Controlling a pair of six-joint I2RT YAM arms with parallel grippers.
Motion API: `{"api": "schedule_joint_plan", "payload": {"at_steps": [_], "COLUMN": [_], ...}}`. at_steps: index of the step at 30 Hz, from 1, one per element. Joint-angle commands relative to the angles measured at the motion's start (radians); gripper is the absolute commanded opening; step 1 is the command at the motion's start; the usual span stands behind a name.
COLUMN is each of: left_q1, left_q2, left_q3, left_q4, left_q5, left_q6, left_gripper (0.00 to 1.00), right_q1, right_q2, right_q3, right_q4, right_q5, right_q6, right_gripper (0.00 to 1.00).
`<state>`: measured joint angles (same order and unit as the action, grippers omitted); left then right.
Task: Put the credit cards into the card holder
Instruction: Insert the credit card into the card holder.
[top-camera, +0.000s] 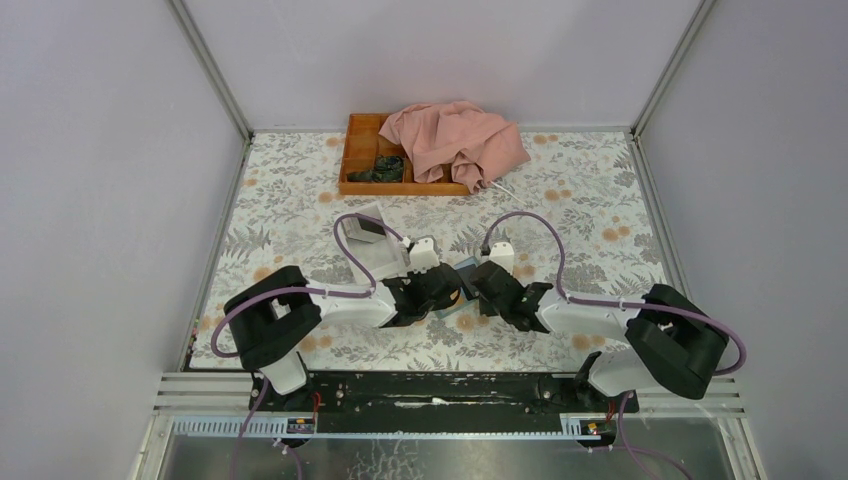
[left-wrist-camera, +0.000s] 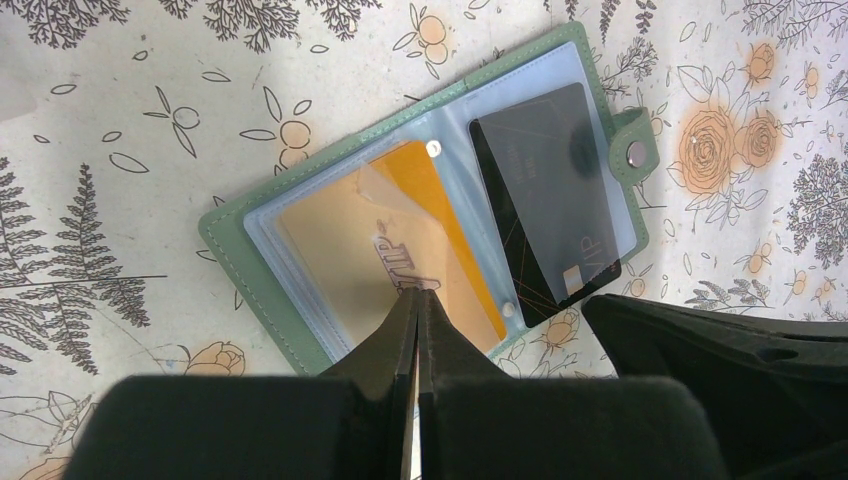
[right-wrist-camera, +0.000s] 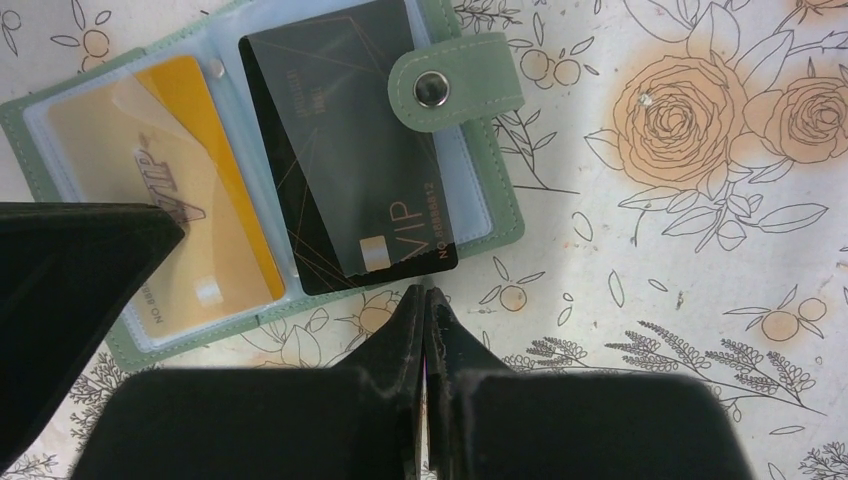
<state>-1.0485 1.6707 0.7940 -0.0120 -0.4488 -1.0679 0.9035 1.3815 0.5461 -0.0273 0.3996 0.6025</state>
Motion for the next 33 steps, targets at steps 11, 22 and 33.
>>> {"api": "schedule_joint_plan", "payload": {"at_steps": [11,22,33], "left_q1": [-0.010,-0.009,-0.009], "left_q2": [0.021,0.027,0.030], "left_q3": [-0.007,-0.018,-0.026], "left_q4": [-0.051,-0.050,-0.049], "left_q5": [-0.030,-0.027,-0.030], "left_q6": [-0.003,-0.010,-0.018], "left_gripper": [0.00,0.00,0.00], "right_q1": [0.005,-0.044,-0.055], "right_q2": [0.043,0.043,-0.008], "right_q3": [0.076,0.079,0.081], "right_q4": [-0.014,-0.023,-0.026], "right_q5": [0.068,0.101,0.041], "right_q6": [-0.002,-0.016,-0.047], "right_gripper": [0.00,0.00,0.00]}}
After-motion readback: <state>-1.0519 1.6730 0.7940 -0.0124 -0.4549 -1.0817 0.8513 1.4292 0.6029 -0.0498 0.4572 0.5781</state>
